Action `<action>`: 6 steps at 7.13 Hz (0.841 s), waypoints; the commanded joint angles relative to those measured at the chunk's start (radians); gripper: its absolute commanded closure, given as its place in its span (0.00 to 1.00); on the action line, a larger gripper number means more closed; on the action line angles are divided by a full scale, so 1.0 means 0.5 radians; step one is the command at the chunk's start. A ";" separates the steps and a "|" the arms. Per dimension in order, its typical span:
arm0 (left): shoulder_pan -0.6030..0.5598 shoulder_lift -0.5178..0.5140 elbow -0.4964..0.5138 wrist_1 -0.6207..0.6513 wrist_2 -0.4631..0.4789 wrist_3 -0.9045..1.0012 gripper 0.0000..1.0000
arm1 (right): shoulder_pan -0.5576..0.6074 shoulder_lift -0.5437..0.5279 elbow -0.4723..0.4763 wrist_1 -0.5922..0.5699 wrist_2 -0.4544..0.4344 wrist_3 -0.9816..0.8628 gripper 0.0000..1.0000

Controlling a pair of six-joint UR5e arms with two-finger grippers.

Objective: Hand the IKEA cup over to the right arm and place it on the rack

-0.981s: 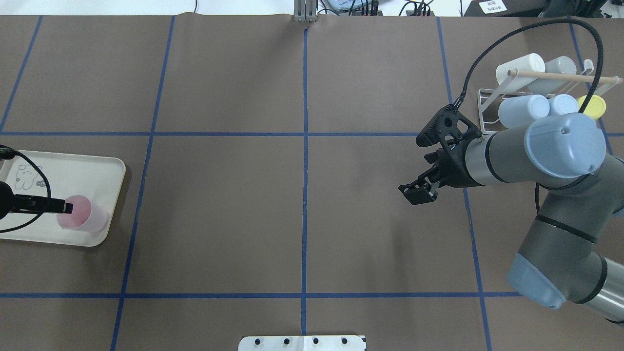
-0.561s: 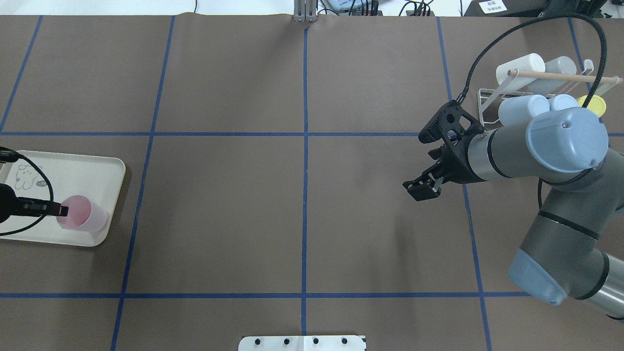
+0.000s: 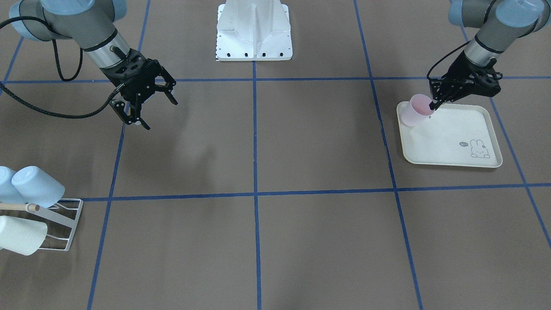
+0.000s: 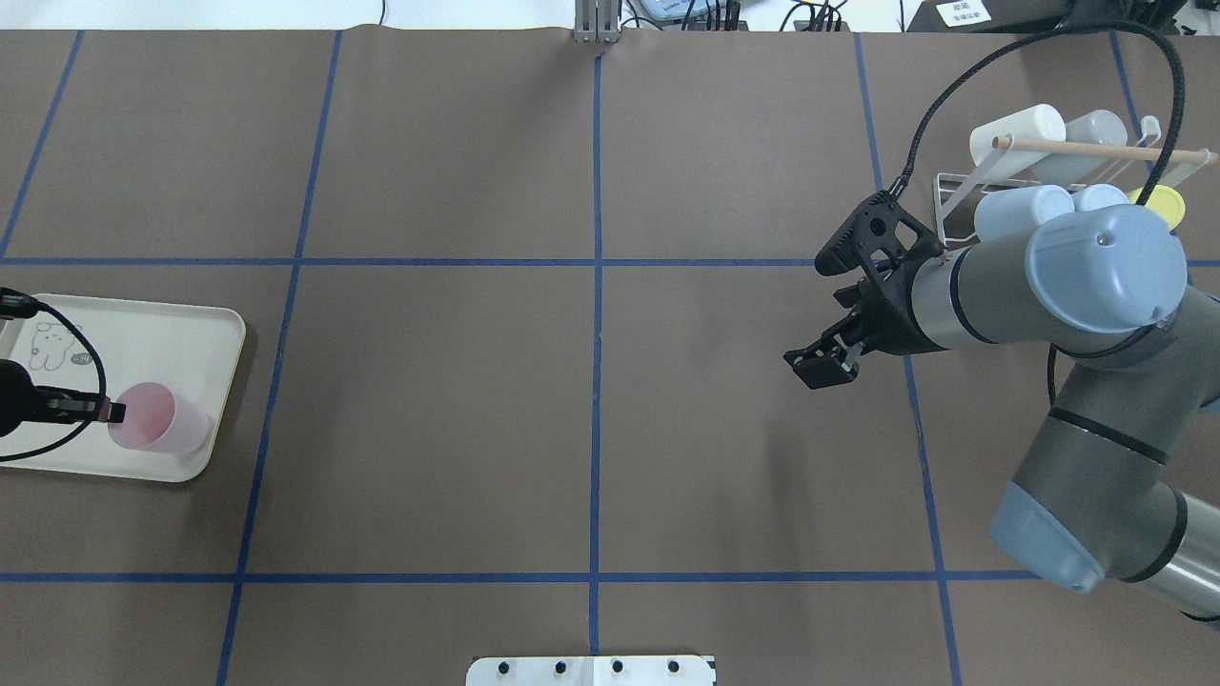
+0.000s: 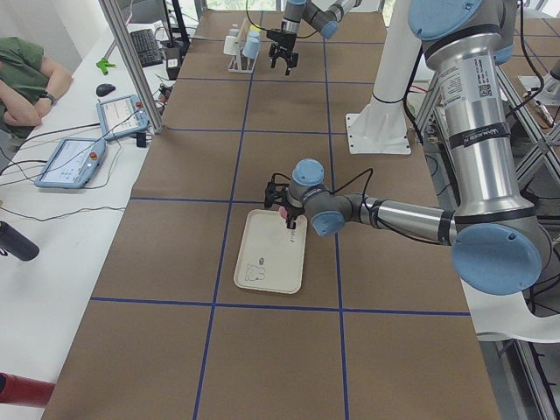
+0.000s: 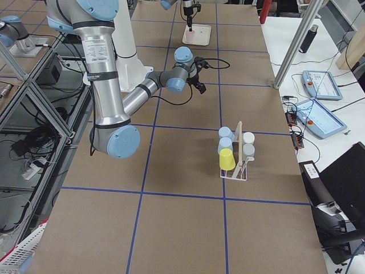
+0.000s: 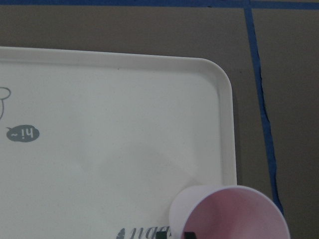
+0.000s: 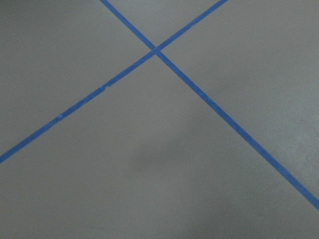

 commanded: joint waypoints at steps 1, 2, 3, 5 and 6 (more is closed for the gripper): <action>-0.021 -0.007 -0.002 0.001 0.011 0.027 1.00 | 0.000 0.009 -0.001 0.000 0.000 0.000 0.00; -0.079 -0.004 -0.008 0.004 -0.004 0.097 1.00 | 0.000 0.012 -0.001 0.000 0.000 0.000 0.00; -0.207 -0.010 -0.008 0.007 -0.041 0.143 1.00 | -0.003 0.048 -0.010 0.000 0.000 0.000 0.00; -0.315 -0.098 -0.027 0.004 -0.194 0.116 1.00 | -0.024 0.106 -0.016 0.012 -0.067 0.000 0.00; -0.316 -0.196 -0.030 -0.005 -0.201 -0.066 1.00 | -0.067 0.161 -0.044 0.018 -0.198 0.000 0.01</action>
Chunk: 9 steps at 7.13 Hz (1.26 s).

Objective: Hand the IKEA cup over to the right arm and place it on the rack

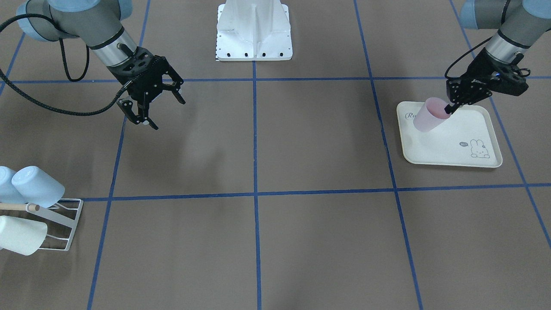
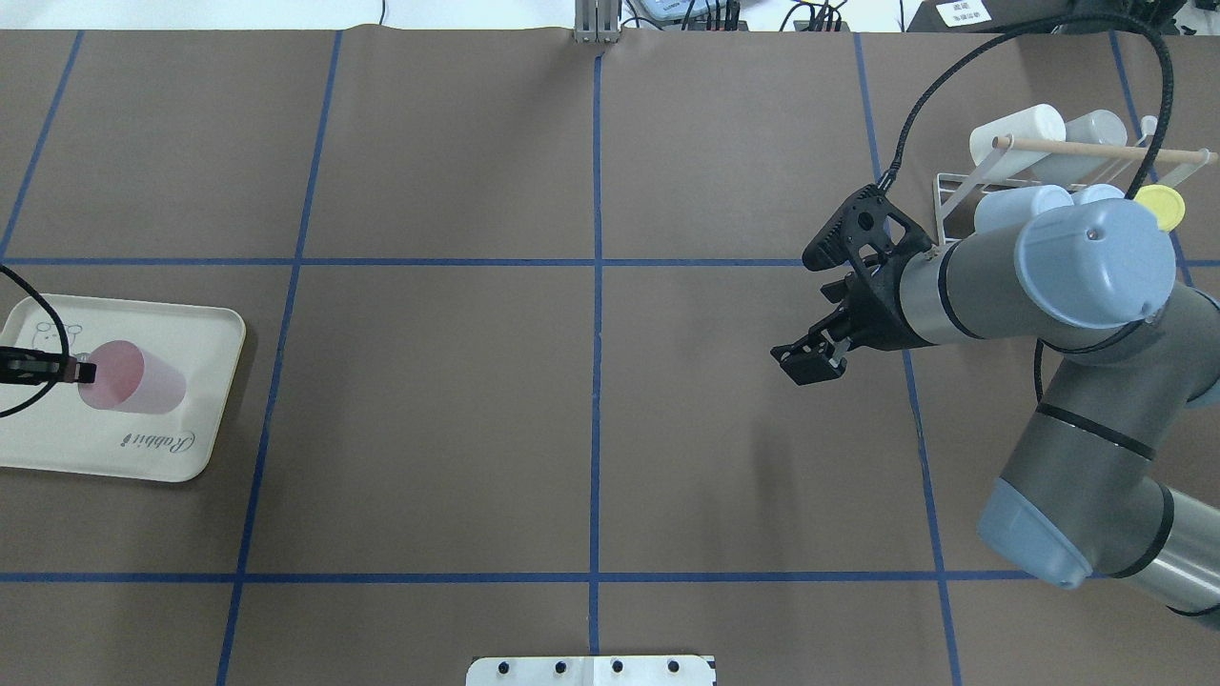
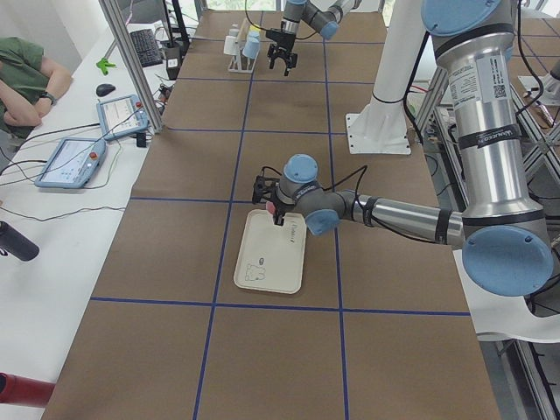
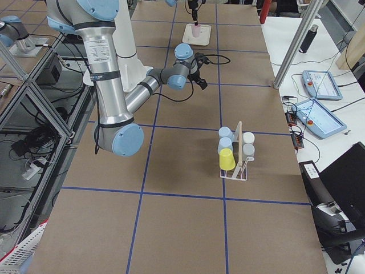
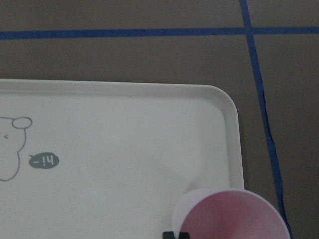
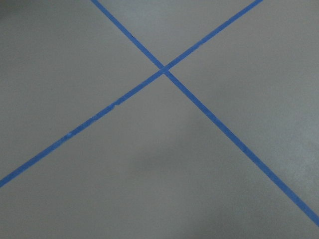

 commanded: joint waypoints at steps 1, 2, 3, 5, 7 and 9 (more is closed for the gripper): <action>-0.023 -0.230 -0.042 -0.017 -0.051 -0.521 1.00 | -0.095 0.156 -0.061 0.010 -0.265 -0.067 0.01; -0.026 -0.347 -0.098 -0.024 -0.134 -0.792 1.00 | -0.144 0.221 -0.082 0.016 -0.349 -0.089 0.01; -0.023 -0.430 -0.186 -0.024 -0.150 -1.080 1.00 | -0.168 0.276 -0.098 0.038 -0.401 -0.089 0.01; -0.023 -0.586 -0.306 -0.027 -0.180 -1.529 1.00 | -0.300 0.286 -0.128 0.388 -0.682 -0.086 0.01; -0.007 -0.651 -0.340 -0.106 -0.180 -1.726 1.00 | -0.389 0.368 -0.141 0.470 -0.831 -0.125 0.01; 0.005 -0.728 -0.331 -0.289 -0.183 -1.910 1.00 | -0.411 0.505 -0.150 0.476 -0.840 -0.211 0.01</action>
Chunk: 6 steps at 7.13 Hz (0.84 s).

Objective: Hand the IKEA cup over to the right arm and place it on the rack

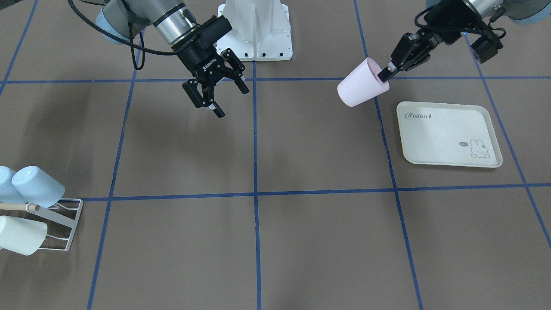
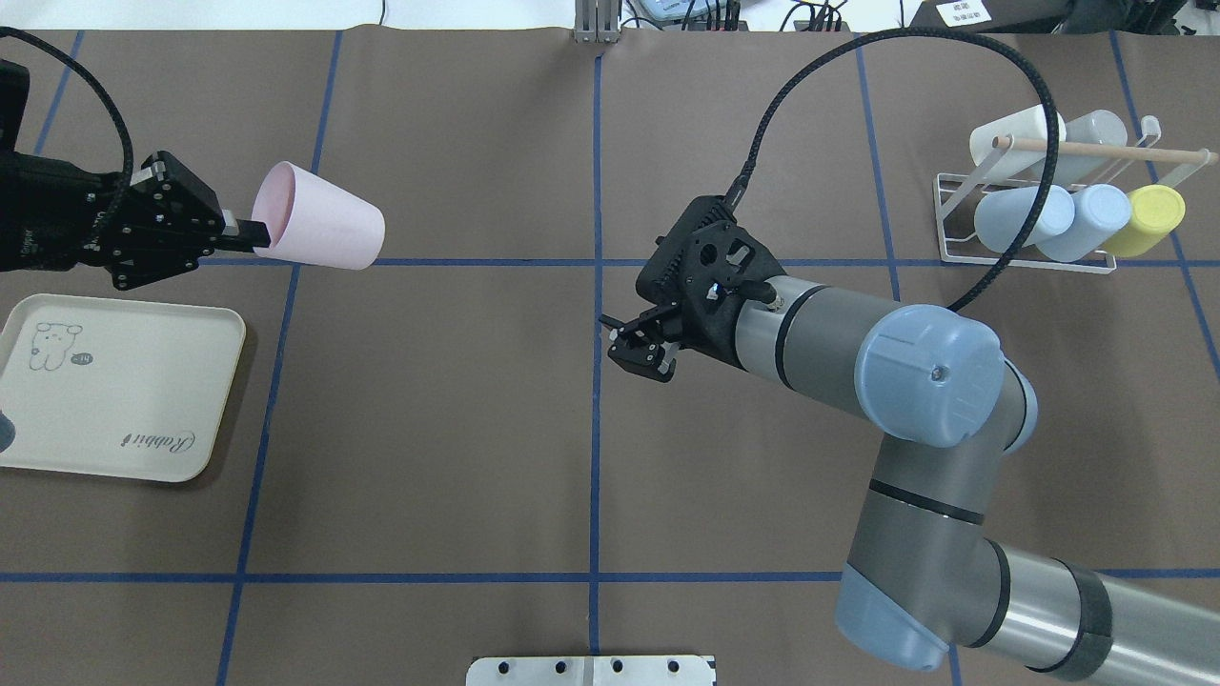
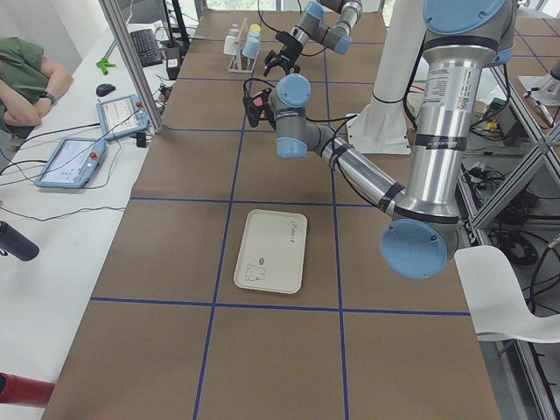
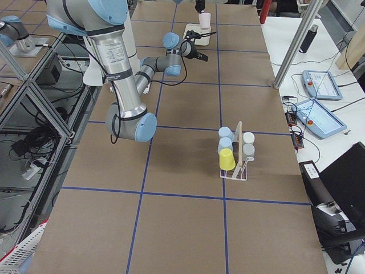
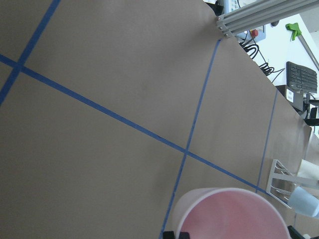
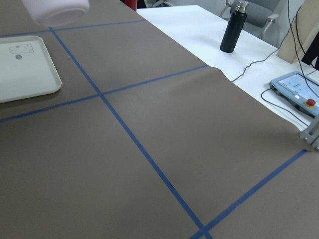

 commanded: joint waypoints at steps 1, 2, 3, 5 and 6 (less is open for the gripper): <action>0.015 -0.133 0.009 -0.142 -0.050 -0.248 1.00 | -0.049 0.168 -0.004 0.007 -0.011 -0.144 0.01; 0.021 -0.210 0.018 -0.142 -0.053 -0.322 1.00 | -0.076 0.218 -0.003 0.007 -0.011 -0.205 0.01; 0.058 -0.241 0.033 -0.139 -0.053 -0.329 1.00 | -0.110 0.273 0.000 0.007 -0.014 -0.251 0.01; 0.092 -0.244 0.033 -0.139 -0.053 -0.323 1.00 | -0.135 0.353 0.000 0.007 -0.014 -0.343 0.01; 0.098 -0.244 0.033 -0.139 -0.053 -0.323 1.00 | -0.138 0.362 -0.003 0.007 -0.014 -0.395 0.01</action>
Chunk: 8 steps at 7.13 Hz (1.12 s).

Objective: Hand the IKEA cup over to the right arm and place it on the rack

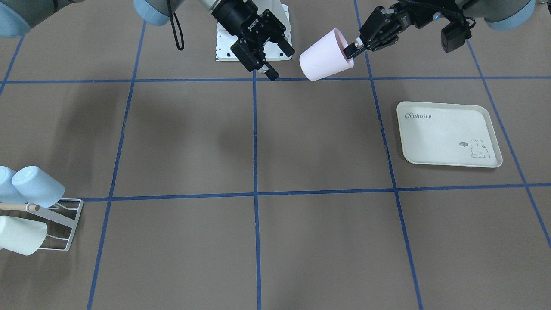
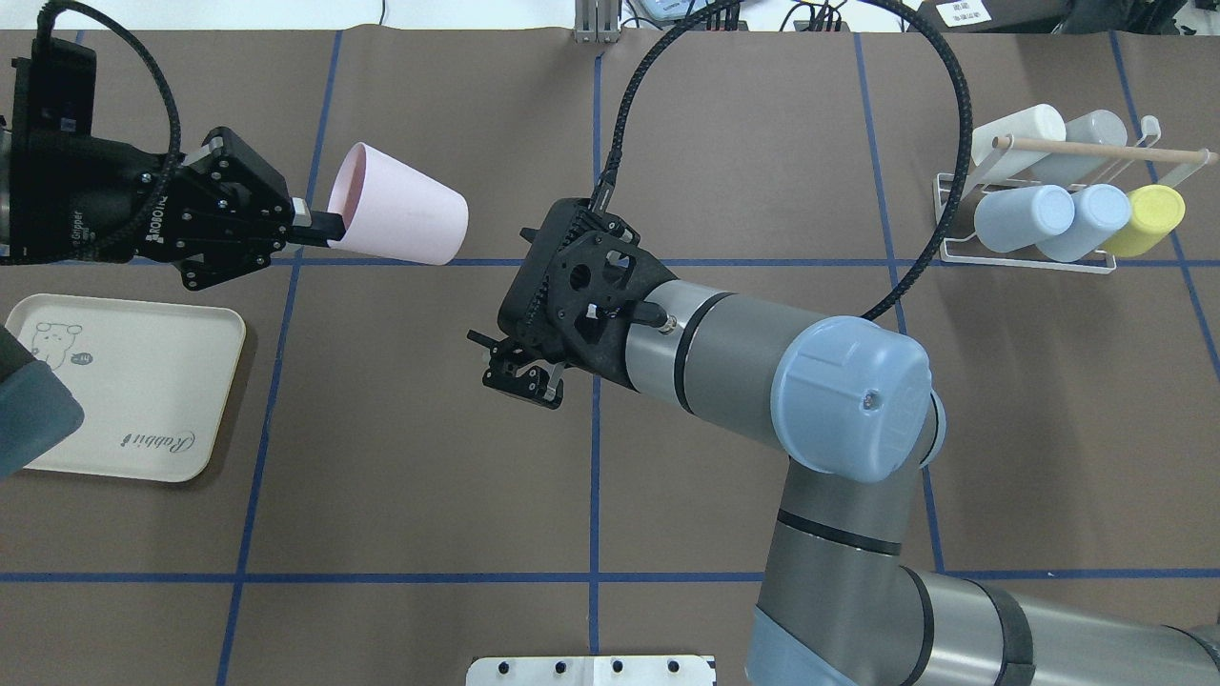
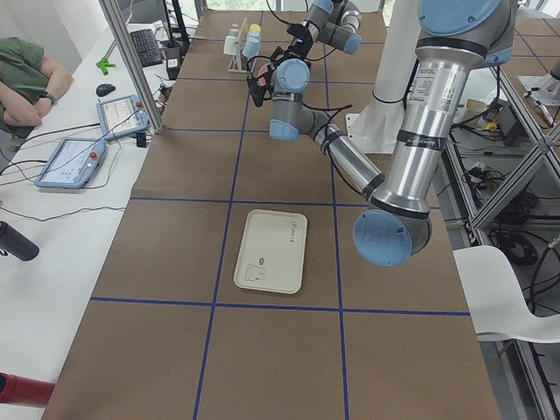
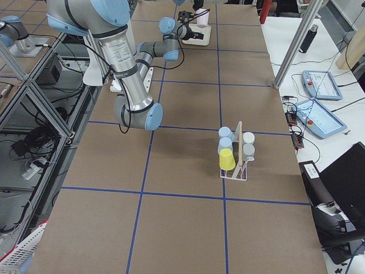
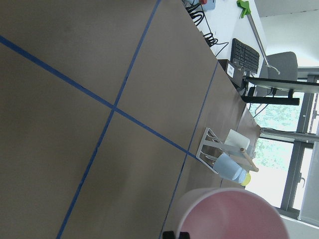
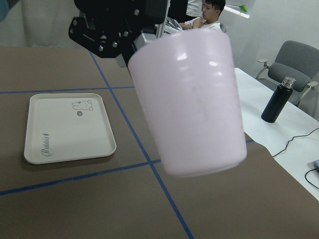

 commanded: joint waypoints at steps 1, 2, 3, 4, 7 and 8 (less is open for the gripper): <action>0.012 -0.003 0.001 0.000 0.000 0.003 1.00 | -0.008 0.023 -0.002 0.000 0.000 -0.067 0.01; 0.015 -0.003 0.001 0.000 0.000 0.003 1.00 | -0.011 0.026 0.001 0.000 0.000 -0.085 0.01; 0.042 -0.003 0.001 0.000 0.000 0.003 1.00 | -0.011 0.030 0.001 0.000 0.000 -0.140 0.01; 0.060 -0.003 0.001 0.000 0.000 0.006 1.00 | -0.011 0.033 0.001 0.000 0.000 -0.189 0.01; 0.067 -0.003 -0.002 0.000 -0.003 0.012 1.00 | -0.011 0.054 0.001 0.000 0.000 -0.245 0.01; 0.070 -0.003 -0.002 0.000 -0.003 0.012 1.00 | -0.011 0.054 0.001 0.000 0.000 -0.260 0.01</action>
